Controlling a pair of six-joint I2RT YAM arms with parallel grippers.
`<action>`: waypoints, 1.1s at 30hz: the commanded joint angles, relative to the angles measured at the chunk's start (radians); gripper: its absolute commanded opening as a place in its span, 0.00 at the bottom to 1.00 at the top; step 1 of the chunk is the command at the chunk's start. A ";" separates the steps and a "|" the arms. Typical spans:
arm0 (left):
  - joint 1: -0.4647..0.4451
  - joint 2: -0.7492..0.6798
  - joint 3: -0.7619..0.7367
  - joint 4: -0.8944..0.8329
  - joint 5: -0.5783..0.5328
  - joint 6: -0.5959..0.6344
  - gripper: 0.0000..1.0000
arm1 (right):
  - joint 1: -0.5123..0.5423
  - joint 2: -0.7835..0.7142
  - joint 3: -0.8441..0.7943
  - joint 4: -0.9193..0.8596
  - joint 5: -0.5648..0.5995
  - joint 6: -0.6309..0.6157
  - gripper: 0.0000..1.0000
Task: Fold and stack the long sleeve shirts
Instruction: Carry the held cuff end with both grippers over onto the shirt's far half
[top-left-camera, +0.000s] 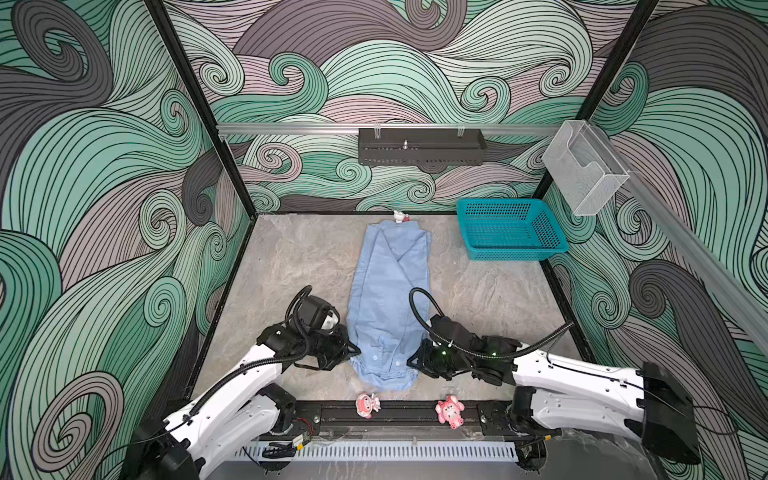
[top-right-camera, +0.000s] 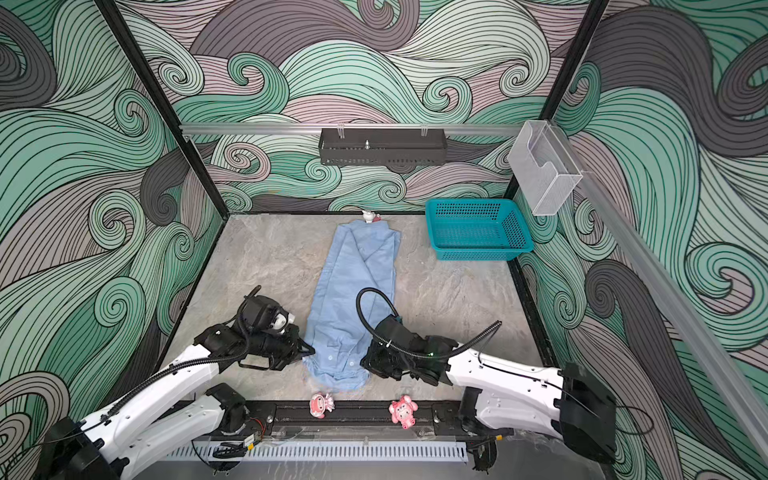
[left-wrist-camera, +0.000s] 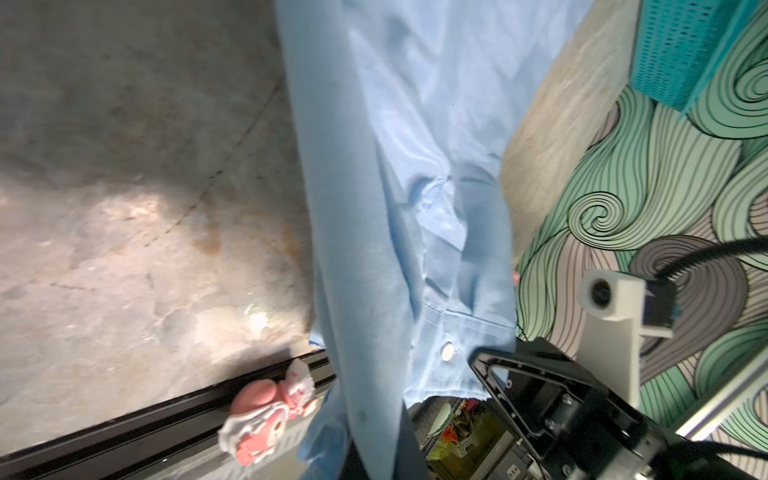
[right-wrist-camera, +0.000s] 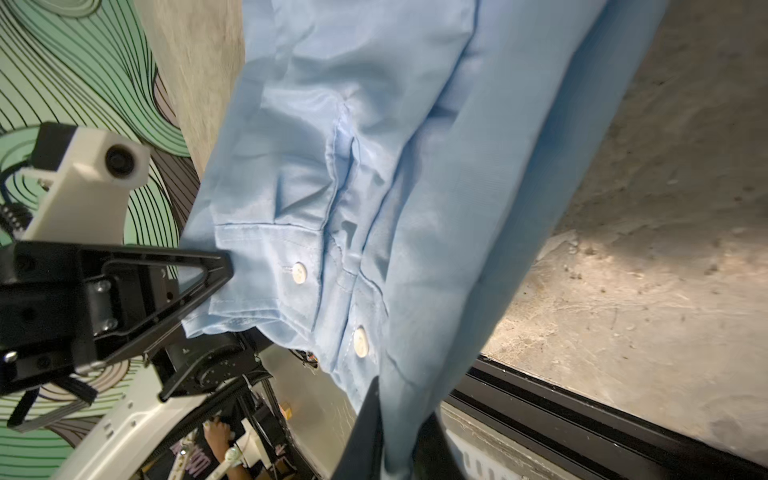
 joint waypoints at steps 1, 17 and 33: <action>0.010 0.055 0.072 0.062 -0.009 -0.025 0.00 | -0.065 -0.005 0.057 -0.117 -0.062 0.016 0.15; 0.210 0.508 0.529 0.036 0.202 0.096 0.00 | -0.443 0.213 0.317 -0.153 -0.307 -0.073 0.14; 0.288 0.896 0.805 0.043 0.229 0.126 0.00 | -0.642 0.613 0.639 -0.210 -0.402 -0.188 0.14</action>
